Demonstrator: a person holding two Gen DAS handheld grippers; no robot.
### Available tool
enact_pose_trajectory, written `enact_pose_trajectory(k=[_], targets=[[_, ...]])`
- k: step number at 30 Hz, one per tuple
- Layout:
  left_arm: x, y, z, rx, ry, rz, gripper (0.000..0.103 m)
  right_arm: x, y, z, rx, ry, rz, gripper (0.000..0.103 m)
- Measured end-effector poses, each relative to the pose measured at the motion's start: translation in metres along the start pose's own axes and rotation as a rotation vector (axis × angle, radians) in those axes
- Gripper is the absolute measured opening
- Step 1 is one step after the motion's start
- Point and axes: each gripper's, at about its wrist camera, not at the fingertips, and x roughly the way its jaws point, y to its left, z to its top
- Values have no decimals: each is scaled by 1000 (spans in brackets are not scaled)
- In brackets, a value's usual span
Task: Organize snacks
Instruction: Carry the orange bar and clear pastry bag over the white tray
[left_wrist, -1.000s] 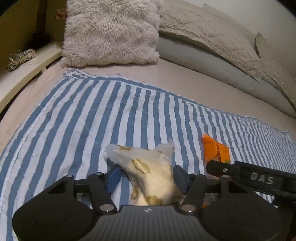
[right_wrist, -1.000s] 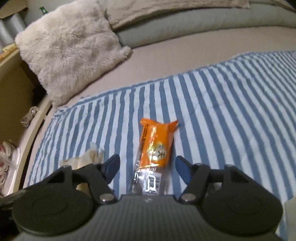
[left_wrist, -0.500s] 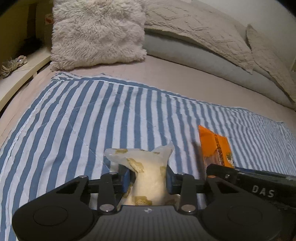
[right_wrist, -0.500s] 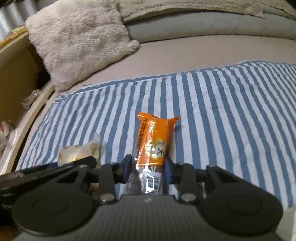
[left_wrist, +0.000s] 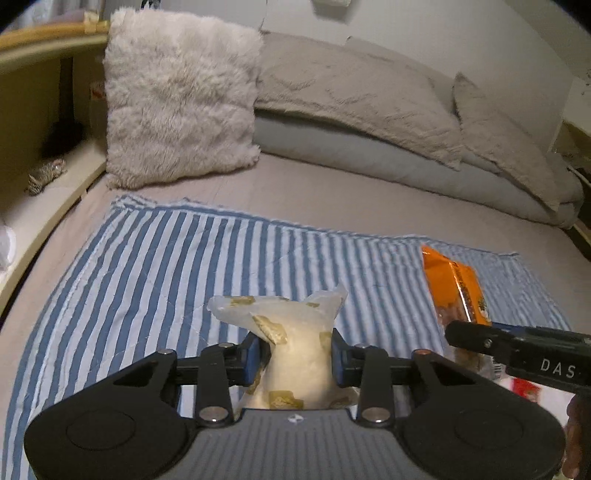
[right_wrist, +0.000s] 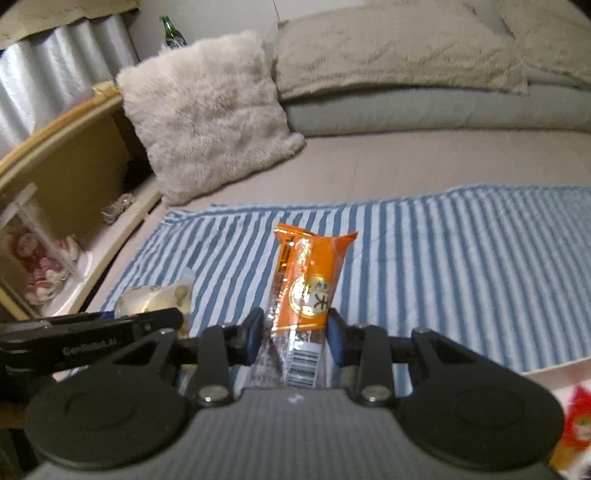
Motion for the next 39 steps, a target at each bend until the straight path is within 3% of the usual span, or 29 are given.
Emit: enact_pose_trajectory(k=[11, 21, 27, 39], targets=[[-79, -59, 0, 48, -49, -11, 39, -86, -28, 0, -11, -80, -34, 41], [-121, -136, -17, 88, -93, -98, 39, -177, -91, -27, -6, -146, -76, 42], [-117, -177, -32, 93, -88, -165, 39, -213, -134, -43, 19, -183, -95, 42], [-75, -266, -47, 146, -47, -297, 39, -233, -203, -73, 2, -164, -205, 42]])
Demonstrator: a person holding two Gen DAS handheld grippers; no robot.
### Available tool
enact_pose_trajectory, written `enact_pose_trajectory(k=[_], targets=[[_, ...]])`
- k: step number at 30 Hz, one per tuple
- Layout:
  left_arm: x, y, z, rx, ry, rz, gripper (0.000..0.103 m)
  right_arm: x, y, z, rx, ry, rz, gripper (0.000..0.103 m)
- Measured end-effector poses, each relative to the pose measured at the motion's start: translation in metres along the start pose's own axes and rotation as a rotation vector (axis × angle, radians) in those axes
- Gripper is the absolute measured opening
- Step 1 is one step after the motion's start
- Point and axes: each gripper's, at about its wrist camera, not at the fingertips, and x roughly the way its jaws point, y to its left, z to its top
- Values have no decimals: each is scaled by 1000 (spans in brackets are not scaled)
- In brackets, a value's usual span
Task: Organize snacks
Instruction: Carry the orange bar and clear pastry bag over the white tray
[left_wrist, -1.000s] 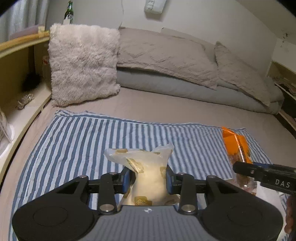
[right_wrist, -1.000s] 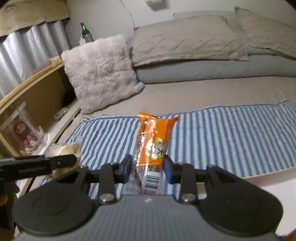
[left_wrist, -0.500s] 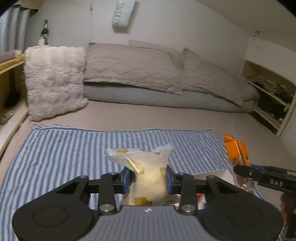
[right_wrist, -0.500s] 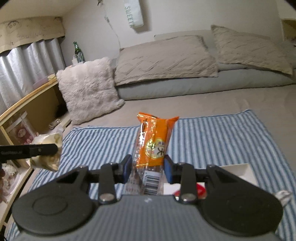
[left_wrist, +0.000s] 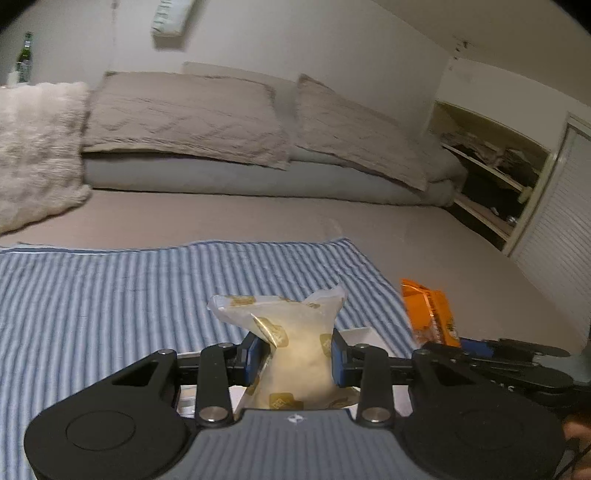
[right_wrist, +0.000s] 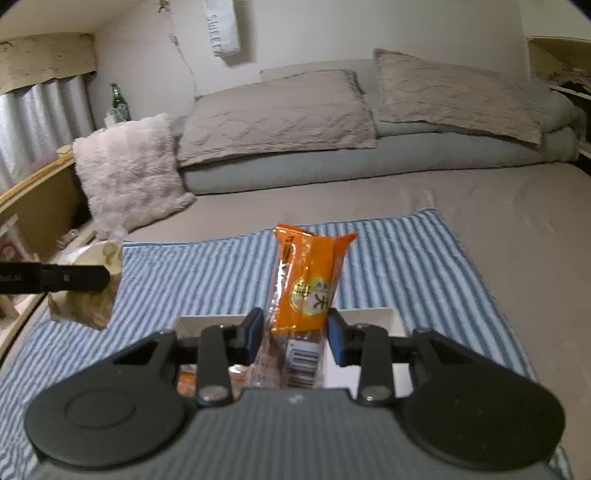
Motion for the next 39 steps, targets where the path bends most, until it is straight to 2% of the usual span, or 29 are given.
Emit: enact_pose_trajectory(k=[7, 18, 23, 28, 33, 36, 39], targets=[[48, -25, -9, 3, 64, -87, 39, 5, -30, -8, 15, 17, -44, 42], [136, -47, -33, -74, 161, -235, 39, 23, -55, -19, 28, 76, -114, 43], [177, -48, -50, -118, 231, -285, 39, 33, -65, -21, 17, 93, -140, 43], [212, -42, -65, -142, 284, -278, 39, 42, -74, -25, 18, 114, -161, 43], [233, -30, -78, -151, 316, -236, 39, 52, -76, -24, 28, 116, -157, 42], [230, -22, -78, -156, 312, -227, 39, 60, -69, -22, 18, 117, -145, 42], [221, -19, -76, -110, 312, -165, 39, 74, -63, -20, -5, 125, -123, 43]])
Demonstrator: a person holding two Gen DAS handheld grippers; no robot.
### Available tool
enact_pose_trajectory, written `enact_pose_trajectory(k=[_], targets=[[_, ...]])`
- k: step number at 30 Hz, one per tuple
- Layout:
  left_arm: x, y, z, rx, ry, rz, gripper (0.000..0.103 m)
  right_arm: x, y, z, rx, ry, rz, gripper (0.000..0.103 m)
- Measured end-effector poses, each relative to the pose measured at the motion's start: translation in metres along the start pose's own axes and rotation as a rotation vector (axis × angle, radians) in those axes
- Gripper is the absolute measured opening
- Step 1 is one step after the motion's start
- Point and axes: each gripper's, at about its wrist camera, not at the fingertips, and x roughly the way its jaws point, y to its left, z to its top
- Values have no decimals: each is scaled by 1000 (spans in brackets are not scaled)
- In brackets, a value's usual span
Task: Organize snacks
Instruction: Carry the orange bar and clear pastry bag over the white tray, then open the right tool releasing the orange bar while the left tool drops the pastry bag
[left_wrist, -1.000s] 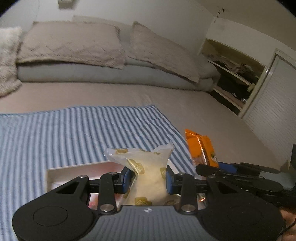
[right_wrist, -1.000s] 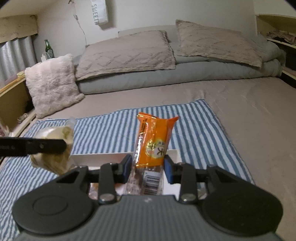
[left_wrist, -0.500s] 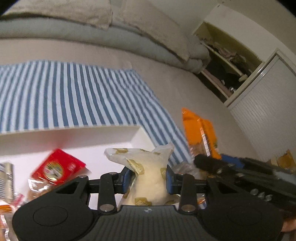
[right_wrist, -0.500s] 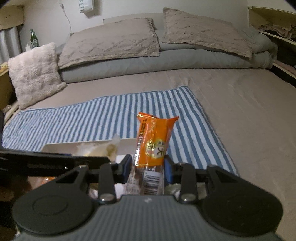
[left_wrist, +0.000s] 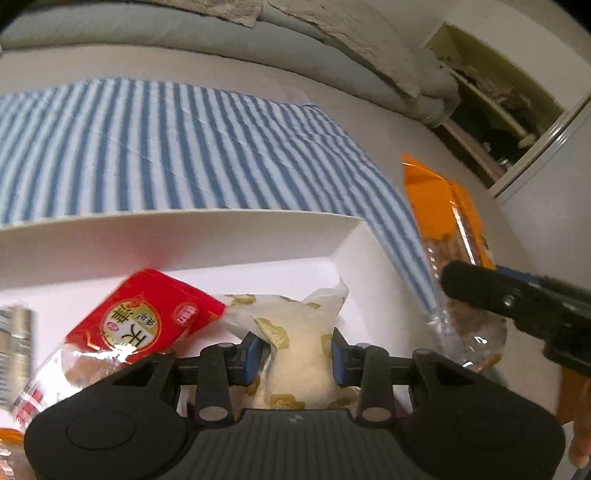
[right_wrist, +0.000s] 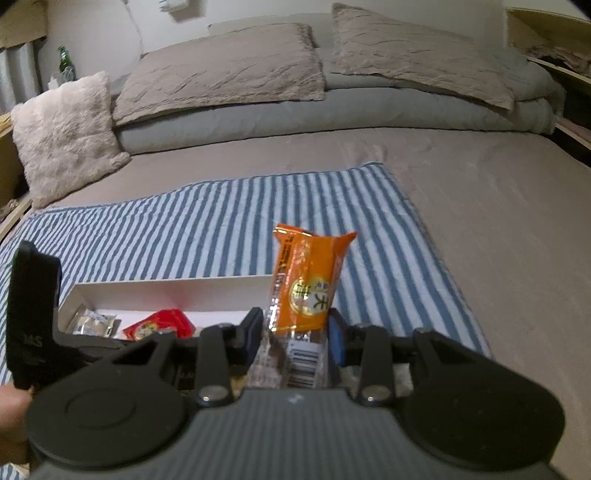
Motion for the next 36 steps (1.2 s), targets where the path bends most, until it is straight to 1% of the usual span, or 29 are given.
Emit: enact_pose_trajectory(k=[2, 4, 10, 13, 15, 20, 22, 24, 27, 31, 34, 36], targets=[[-8, 7, 1, -16, 4, 36, 40, 8, 5, 1, -9, 5, 24, 43], [-14, 15, 1, -47, 8, 52, 40, 17, 10, 2, -16, 20, 50, 43], [-25, 26, 0, -70, 36, 67, 40, 44, 23, -2, -82, 75, 57, 43], [-24, 27, 0, -90, 36, 57, 40, 56, 27, -6, -101, 114, 61, 43], [-23, 26, 0, -96, 37, 56, 39, 63, 29, -9, -105, 127, 59, 45], [-20, 25, 0, -110, 46, 41, 39, 79, 25, -17, -62, 107, 82, 46], [-20, 25, 1, -110, 48, 40, 39, 87, 26, -22, -62, 125, 74, 46], [-18, 24, 3, -112, 50, 34, 39, 86, 27, -26, -91, 140, 69, 45], [-14, 22, 1, -113, 57, 12, 39, 85, 26, -26, -92, 162, 74, 41], [-12, 18, 0, -109, 62, -3, 39, 85, 30, -25, -104, 210, 48, 41], [-13, 18, 1, -119, 63, -11, 44, 79, 29, -26, -104, 227, 32, 41], [-15, 17, 2, -128, 66, -18, 54, 77, 28, -26, -93, 231, 29, 42]])
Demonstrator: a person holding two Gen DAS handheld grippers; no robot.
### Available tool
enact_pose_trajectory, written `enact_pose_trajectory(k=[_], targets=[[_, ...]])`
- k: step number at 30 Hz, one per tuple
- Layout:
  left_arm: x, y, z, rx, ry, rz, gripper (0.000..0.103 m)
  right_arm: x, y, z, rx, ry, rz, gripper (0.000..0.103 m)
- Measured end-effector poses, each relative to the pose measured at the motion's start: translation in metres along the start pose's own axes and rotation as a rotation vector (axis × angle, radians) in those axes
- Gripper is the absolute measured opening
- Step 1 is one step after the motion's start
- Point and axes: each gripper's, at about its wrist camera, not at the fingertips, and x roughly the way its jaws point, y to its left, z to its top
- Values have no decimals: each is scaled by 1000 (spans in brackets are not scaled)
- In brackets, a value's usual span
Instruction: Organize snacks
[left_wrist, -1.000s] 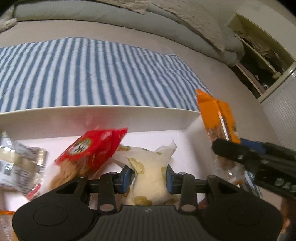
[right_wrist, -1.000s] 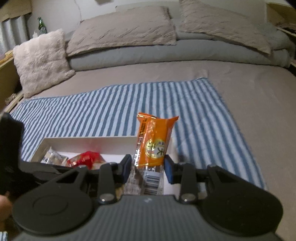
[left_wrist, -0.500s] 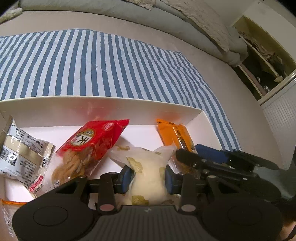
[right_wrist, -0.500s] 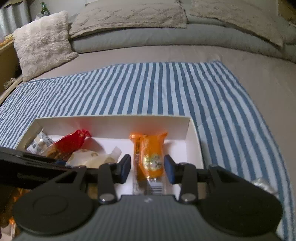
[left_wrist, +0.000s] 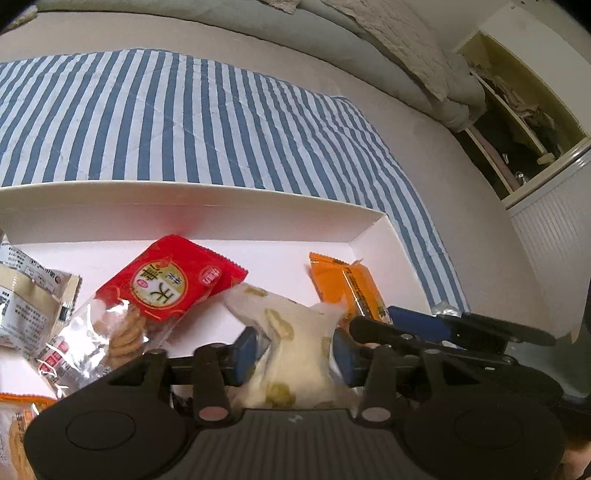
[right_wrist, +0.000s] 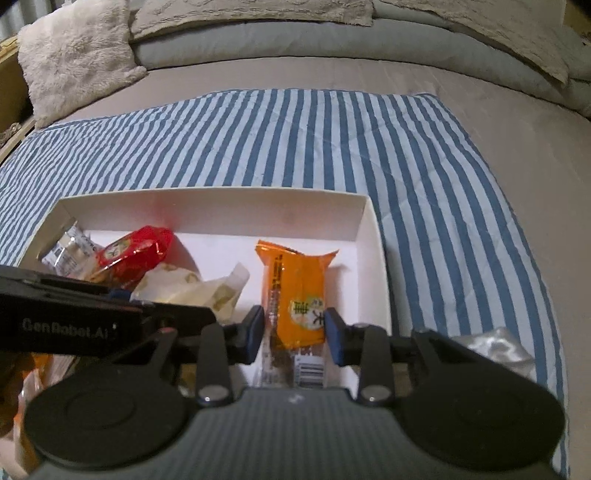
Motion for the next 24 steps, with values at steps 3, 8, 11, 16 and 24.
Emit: enact_pose_trajectory(k=[3, 8, 11, 16, 24], targets=[[-7, -3, 0, 8, -8, -7, 63, -8, -6, -1, 54, 1, 6, 43], [-26, -13, -2, 47, -27, -4, 66, -36, -16, 0, 111, -39, 35, 46], [-38, -19, -5, 71, -37, 10, 68, -51, -17, -1, 122, -56, 44, 51], [-62, -22, -13, 93, -58, 38, 81, -70, -13, -2, 119, -78, 47, 62], [-106, -24, -29, 141, -100, 89, 103, -107, -2, -10, 97, -123, 25, 91]])
